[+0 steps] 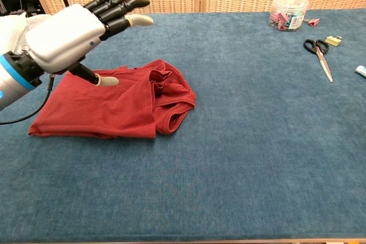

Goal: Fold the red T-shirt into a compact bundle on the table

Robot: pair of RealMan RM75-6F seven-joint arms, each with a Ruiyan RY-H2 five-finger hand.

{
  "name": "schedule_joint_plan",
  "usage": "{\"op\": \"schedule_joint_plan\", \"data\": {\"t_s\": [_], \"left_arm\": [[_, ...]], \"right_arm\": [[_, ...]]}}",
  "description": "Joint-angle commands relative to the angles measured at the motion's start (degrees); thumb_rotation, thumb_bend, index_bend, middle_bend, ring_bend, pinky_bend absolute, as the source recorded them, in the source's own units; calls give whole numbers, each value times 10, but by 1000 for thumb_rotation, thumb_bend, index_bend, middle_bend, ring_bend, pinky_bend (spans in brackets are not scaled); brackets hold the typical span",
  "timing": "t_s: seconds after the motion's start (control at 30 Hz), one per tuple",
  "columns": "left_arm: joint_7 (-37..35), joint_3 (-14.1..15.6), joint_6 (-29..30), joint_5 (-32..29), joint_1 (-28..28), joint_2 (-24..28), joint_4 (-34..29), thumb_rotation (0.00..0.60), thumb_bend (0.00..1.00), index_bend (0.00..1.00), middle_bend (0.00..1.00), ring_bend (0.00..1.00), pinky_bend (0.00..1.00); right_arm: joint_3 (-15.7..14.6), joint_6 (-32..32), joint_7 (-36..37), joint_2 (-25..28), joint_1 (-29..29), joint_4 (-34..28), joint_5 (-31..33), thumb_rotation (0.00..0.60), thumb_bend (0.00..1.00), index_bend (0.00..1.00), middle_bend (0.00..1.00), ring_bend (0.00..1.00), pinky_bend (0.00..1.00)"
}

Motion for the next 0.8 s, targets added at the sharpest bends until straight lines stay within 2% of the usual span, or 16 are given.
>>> {"op": "schedule_joint_plan", "data": {"t_s": [0.03,0.33,0.8], "left_arm": [[32,-8,-40,-11,-10,6,-22,600,29,0,0,0,0],[72,-22,-91,-15,-35,-13,-33,600,29,0,0,0,0],[115,-38,-124,-16,-68,-55,-31,600,34,0,0,0,0]], "right_arm": [[0,0,2,0,0,1,1,600,208,0,0,0,0],[1,0,9,2,1,2,2,600,208,0,0,0,0],[0,2,19,6,1,4,0,600,210,0,0,0,0]]}}
